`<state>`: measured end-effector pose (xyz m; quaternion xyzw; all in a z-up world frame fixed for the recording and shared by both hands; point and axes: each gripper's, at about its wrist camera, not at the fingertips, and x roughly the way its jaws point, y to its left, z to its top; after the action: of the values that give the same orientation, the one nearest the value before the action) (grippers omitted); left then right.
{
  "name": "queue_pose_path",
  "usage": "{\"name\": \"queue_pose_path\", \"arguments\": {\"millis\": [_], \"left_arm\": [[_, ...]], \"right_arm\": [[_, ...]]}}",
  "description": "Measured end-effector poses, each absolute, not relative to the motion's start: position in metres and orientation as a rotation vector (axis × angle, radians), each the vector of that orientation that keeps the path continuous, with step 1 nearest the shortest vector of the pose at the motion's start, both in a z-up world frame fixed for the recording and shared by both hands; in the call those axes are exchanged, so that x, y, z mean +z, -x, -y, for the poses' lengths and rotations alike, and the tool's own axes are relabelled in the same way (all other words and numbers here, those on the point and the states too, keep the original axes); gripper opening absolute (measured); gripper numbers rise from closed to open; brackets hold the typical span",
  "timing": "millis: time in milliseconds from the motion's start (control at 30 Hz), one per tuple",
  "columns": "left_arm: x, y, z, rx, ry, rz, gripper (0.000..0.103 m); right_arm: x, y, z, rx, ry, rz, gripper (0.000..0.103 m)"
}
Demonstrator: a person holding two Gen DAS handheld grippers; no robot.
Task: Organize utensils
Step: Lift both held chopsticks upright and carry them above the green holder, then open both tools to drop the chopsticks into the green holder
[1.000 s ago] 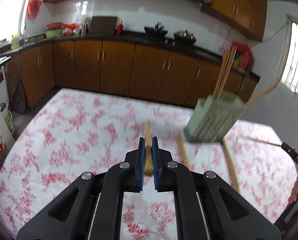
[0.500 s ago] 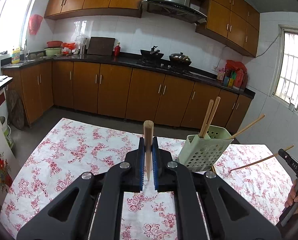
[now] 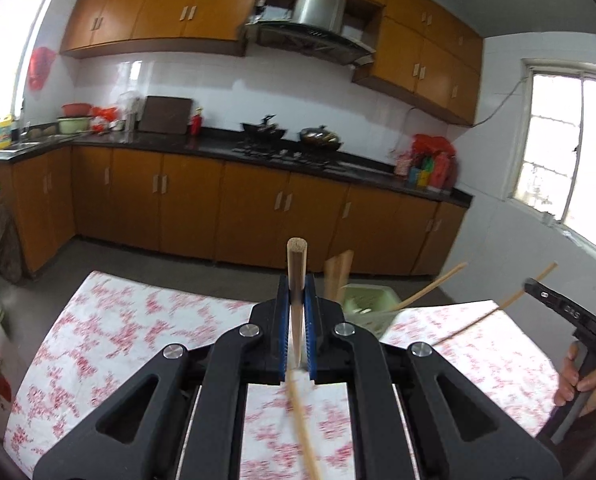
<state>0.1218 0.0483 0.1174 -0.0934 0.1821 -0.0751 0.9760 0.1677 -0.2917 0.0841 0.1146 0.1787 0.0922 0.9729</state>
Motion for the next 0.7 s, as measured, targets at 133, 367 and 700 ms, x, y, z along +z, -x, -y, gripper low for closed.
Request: {"name": "queue_pose_path", "arguments": {"millis": [133,367,700], "left_arm": [[0.141,-0.119,-0.03,-0.195,0.18,-0.323,0.007],[0.177,-0.132,-0.009,-0.187,0.172,-0.212,0.007],[0.174,-0.183,-0.007,-0.1,0.262,-0.144,0.007]], "right_arm": [[0.115,-0.162,0.281,0.273,-0.242,-0.309,0.007],[0.139,-0.166,0.26,0.32,-0.229,-0.249,0.007],[0.127,-0.216,0.238,0.3,-0.223,-0.283,0.007]]}}
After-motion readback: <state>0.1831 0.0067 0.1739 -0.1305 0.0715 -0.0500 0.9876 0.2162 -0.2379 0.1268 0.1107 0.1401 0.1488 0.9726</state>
